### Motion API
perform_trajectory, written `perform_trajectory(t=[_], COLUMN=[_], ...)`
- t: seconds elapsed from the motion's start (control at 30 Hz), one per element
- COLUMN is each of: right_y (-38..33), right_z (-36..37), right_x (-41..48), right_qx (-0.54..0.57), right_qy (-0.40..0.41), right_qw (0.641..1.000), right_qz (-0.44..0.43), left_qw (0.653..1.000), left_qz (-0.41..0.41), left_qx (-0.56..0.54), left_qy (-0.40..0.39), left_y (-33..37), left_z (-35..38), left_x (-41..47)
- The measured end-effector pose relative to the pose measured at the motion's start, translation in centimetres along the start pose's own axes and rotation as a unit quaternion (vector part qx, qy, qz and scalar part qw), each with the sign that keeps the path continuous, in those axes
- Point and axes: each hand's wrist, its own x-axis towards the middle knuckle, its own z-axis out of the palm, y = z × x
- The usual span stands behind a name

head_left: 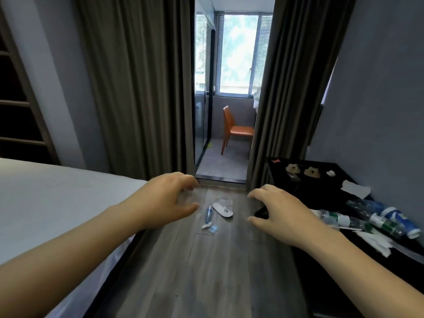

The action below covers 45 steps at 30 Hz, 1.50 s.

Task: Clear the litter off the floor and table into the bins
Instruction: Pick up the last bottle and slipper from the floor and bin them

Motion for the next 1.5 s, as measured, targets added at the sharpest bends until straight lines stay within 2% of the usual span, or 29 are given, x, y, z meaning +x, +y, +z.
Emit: perform_trajectory(t=[0.27, 0.47, 0.67, 1.07, 1.5], right_y=[2.1, 4.6, 8.3, 20.5, 28.4], right_z=[6.6, 11.7, 16.3, 24.5, 35.4], right_x=[14.8, 24.2, 32.4, 51.1, 67.9], right_qx=[0.026, 0.051, 0.074, 0.129, 0.135], right_qy=[-0.046, -0.098, -0.114, -0.155, -0.252], right_qw=[0.998, 0.99, 0.984, 0.968, 0.935], right_qz=[0.046, 0.091, 0.119, 0.151, 0.21], left_qw=[1.0, 0.997, 0.99, 0.983, 0.957], left_qz=[0.001, -0.023, -0.025, -0.072, -0.093], left_qx=[-0.023, -0.042, -0.096, -0.091, -0.138], left_qy=[-0.015, -0.068, -0.099, -0.144, -0.237], left_y=[-11.9, -20.1, -25.2, -33.6, -45.3], left_z=[5.1, 8.8, 12.9, 20.5, 31.7], left_x=[11.6, 20.3, 28.0, 47.7, 65.7])
